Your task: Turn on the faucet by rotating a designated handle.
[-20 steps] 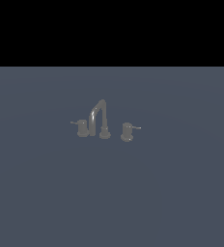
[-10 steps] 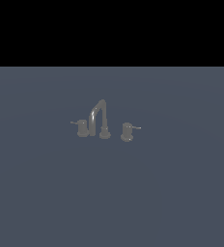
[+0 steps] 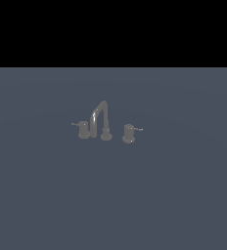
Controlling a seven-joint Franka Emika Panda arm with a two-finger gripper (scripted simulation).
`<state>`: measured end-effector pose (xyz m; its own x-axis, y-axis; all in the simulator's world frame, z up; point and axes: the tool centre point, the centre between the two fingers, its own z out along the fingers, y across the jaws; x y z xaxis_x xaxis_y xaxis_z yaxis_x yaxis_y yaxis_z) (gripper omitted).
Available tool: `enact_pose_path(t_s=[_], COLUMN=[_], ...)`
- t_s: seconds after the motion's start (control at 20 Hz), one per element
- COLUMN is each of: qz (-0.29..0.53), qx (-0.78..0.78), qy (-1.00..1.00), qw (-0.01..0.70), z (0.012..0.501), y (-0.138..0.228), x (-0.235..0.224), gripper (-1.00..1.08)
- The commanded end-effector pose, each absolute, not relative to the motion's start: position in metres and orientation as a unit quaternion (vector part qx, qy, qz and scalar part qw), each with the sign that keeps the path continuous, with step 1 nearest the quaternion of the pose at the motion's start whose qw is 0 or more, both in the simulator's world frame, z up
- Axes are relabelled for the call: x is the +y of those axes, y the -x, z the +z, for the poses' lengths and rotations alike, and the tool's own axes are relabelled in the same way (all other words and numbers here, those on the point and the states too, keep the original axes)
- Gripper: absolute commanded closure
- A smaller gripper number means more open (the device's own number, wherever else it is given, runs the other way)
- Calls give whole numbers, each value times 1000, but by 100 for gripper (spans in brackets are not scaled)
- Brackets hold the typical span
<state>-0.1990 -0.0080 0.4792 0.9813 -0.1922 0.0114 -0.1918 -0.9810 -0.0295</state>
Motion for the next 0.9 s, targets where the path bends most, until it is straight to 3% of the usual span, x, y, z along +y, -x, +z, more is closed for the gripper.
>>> enact_pose_path(t_s=[0.0,0.85], qz=[-6,8], qx=[127,370], qy=[992,928], qw=[18,35], z=[471,375], y=[181,51], x=[-9,-28], gripper=[108,108])
